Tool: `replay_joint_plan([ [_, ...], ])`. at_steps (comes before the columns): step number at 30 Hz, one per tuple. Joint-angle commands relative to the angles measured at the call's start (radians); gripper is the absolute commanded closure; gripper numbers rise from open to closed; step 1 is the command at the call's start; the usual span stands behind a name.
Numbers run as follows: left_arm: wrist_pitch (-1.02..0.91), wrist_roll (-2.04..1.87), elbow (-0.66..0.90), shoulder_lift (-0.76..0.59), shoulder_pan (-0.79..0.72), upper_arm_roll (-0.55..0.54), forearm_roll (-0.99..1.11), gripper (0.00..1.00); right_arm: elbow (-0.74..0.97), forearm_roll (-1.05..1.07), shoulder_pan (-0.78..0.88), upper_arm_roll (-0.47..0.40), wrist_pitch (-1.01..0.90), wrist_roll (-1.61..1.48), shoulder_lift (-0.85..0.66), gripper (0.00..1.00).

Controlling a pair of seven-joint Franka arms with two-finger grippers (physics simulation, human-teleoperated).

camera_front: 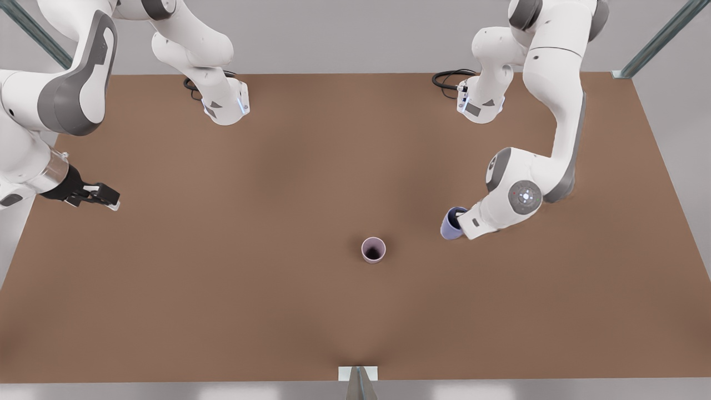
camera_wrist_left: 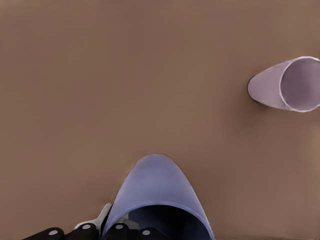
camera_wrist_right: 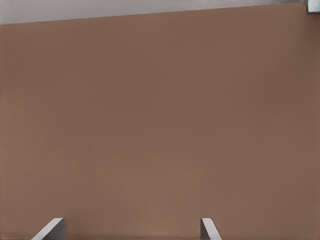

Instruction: Stack the cups, with the pink cup at the bottom and the purple cup at the top

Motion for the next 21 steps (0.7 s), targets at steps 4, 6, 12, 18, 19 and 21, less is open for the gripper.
replay_joint_plan([
  [4,-0.046,-0.865,0.276,0.170,-0.070,-0.113,-0.002,0.79,0.001,0.001,0.002,0.000,0.001,-0.080,0.003,0.00],
  [6,-0.043,-0.921,0.378,0.252,-0.110,-0.113,0.003,0.79,0.001,-0.001,0.002,0.000,-0.001,-0.080,0.002,0.00],
  [12,0.055,-0.993,0.460,0.333,-0.136,-0.110,0.004,0.79,0.001,0.001,0.002,0.005,-0.001,-0.080,0.002,0.00],
  [18,0.041,-1.007,0.460,0.350,-0.153,-0.110,-0.004,0.79,0.001,-0.001,0.002,0.005,0.001,-0.080,0.003,0.00],
  [19,0.029,-1.007,0.458,0.350,-0.153,-0.110,-0.005,0.79,0.001,-0.001,0.002,0.005,0.001,-0.080,0.005,0.00],
  [21,0.006,-1.007,0.458,0.354,-0.157,-0.111,-0.007,0.79,0.001,-0.001,0.002,0.005,0.001,-0.080,0.008,0.00],
])
